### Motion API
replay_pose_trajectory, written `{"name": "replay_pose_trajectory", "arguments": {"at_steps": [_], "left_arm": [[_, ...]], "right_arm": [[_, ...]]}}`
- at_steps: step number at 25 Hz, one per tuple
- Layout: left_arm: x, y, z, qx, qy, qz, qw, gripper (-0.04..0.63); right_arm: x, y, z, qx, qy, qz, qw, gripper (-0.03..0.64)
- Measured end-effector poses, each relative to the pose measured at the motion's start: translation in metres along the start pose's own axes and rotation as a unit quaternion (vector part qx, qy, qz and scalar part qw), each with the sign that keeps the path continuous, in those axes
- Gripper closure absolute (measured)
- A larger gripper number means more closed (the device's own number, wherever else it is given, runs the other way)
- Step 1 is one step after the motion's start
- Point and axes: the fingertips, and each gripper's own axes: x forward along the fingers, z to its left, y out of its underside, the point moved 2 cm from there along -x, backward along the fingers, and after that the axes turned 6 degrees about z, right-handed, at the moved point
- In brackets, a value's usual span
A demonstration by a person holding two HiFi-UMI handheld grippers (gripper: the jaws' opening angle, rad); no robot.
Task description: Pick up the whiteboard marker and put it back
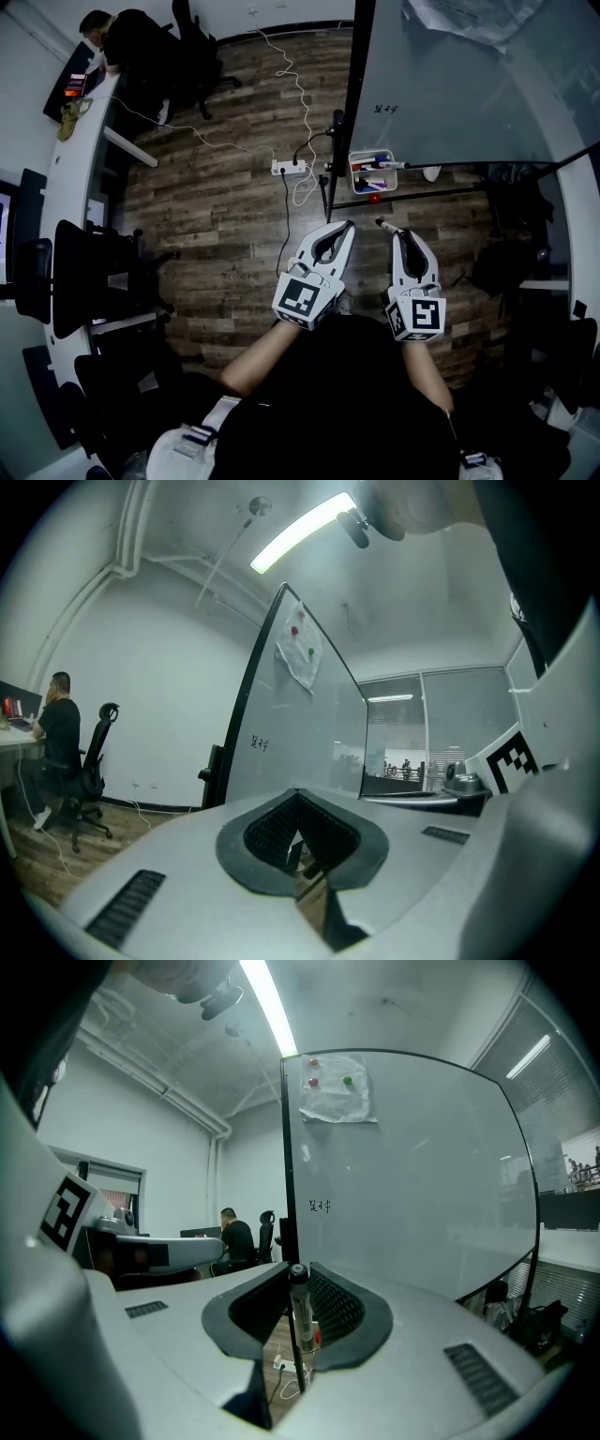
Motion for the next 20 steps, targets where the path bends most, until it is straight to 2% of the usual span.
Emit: {"name": "replay_pose_trajectory", "arguments": {"at_steps": [16, 20], "left_arm": [[0.036, -0.012, 0.052, 0.002, 0.026, 0.001, 0.9997, 0.588], [0.04, -0.011, 0.066, -0.011, 0.038, 0.003, 0.9992, 0.588]], "right_arm": [[0.053, -0.021, 0.001, -0.004, 0.026, -0.006, 1.0, 0.538], [0.068, -0.024, 0.006, -0.003, 0.036, -0.003, 0.999, 0.538]]}}
